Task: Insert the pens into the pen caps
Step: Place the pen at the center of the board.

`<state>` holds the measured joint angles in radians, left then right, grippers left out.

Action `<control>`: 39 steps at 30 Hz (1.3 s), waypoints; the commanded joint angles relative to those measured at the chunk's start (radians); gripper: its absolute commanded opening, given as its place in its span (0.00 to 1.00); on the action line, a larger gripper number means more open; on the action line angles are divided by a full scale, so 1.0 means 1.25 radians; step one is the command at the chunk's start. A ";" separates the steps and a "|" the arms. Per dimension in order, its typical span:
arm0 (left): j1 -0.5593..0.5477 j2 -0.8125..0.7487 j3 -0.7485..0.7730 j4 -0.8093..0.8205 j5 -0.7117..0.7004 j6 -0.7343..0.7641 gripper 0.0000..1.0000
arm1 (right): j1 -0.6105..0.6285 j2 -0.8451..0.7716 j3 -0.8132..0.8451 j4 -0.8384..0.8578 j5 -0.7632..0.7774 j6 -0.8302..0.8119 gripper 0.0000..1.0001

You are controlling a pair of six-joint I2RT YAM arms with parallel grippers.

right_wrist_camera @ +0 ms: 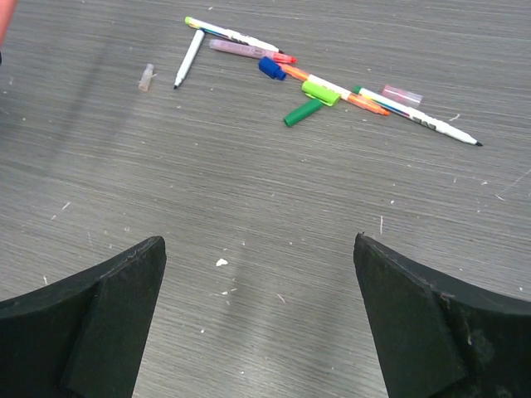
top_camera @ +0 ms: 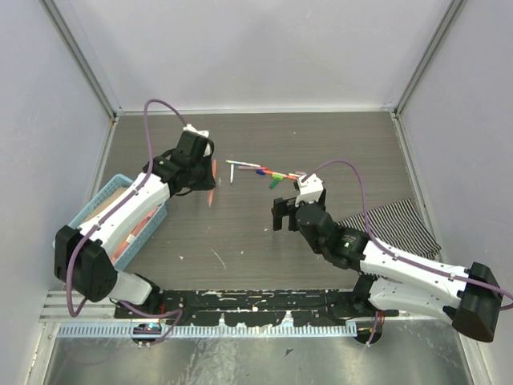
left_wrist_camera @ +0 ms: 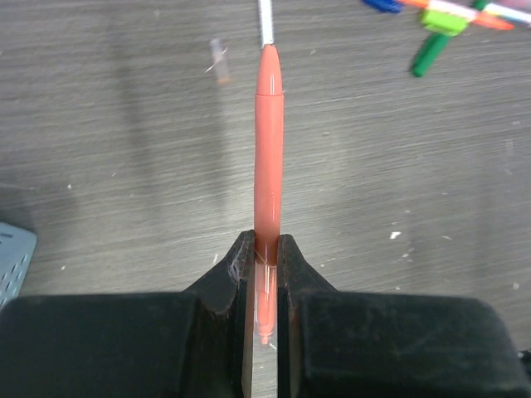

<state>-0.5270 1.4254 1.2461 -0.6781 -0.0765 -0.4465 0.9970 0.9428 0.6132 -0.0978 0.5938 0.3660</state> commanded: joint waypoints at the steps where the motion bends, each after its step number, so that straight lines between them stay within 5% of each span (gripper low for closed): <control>1: 0.002 0.030 -0.048 -0.008 -0.080 -0.001 0.00 | -0.003 -0.004 0.052 -0.009 0.041 -0.008 1.00; 30: -0.023 0.113 -0.306 0.153 -0.024 -0.137 0.00 | -0.002 0.006 0.030 -0.006 -0.033 0.019 1.00; 39: -0.025 0.123 -0.311 0.148 -0.039 -0.137 0.26 | -0.002 0.008 0.031 -0.008 -0.042 0.011 1.00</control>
<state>-0.5537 1.5665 0.8673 -0.5167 -0.1078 -0.6075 0.9970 0.9604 0.6312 -0.1448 0.5480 0.3737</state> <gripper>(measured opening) 0.198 0.998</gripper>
